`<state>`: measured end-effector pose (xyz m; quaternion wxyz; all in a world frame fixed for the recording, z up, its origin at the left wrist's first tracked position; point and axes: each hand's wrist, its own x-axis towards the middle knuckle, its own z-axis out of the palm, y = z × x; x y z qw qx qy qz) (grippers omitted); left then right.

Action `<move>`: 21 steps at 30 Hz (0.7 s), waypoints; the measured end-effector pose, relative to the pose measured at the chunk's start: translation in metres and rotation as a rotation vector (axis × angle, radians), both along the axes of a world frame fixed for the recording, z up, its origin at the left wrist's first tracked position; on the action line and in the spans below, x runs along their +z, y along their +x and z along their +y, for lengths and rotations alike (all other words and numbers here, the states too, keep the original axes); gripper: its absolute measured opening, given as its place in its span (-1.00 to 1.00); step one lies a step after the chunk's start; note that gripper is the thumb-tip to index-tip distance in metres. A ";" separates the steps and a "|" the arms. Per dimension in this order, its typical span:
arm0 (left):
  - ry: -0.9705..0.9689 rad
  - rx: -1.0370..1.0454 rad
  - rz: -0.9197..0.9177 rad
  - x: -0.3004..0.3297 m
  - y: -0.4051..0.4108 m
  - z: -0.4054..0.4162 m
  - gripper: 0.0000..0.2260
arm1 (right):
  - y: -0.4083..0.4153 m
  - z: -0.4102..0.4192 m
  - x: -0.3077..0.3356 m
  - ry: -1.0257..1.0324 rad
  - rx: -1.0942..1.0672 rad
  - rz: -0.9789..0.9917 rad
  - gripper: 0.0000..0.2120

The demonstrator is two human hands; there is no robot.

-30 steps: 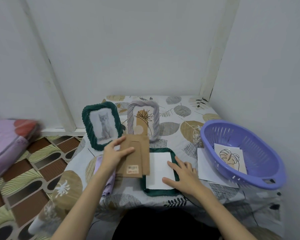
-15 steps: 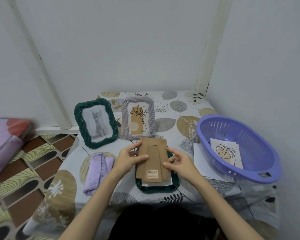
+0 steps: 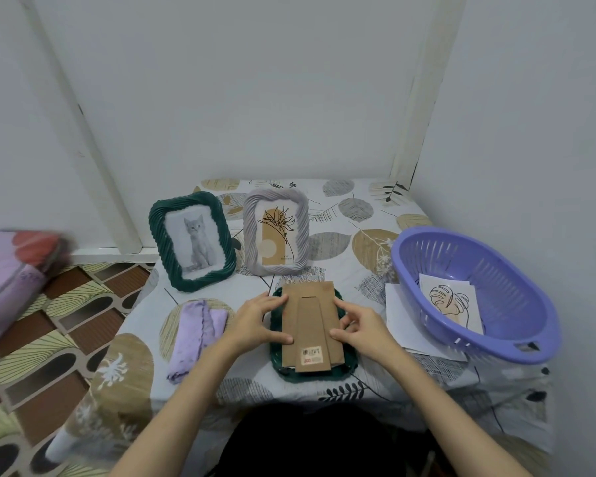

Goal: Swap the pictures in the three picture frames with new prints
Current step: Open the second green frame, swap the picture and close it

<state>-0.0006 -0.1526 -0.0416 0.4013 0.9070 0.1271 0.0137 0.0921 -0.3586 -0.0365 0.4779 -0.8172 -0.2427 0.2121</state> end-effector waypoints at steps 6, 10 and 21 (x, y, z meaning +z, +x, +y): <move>0.028 -0.010 -0.003 0.000 0.000 -0.001 -0.24 | 0.000 0.000 -0.001 -0.054 0.014 -0.041 -0.35; 0.059 -0.029 0.008 0.001 0.001 -0.003 -0.24 | 0.000 0.000 -0.001 -0.092 0.022 -0.077 -0.34; 0.107 -0.070 0.071 -0.002 0.003 -0.002 -0.25 | -0.001 0.000 0.010 -0.351 0.155 -0.300 -0.36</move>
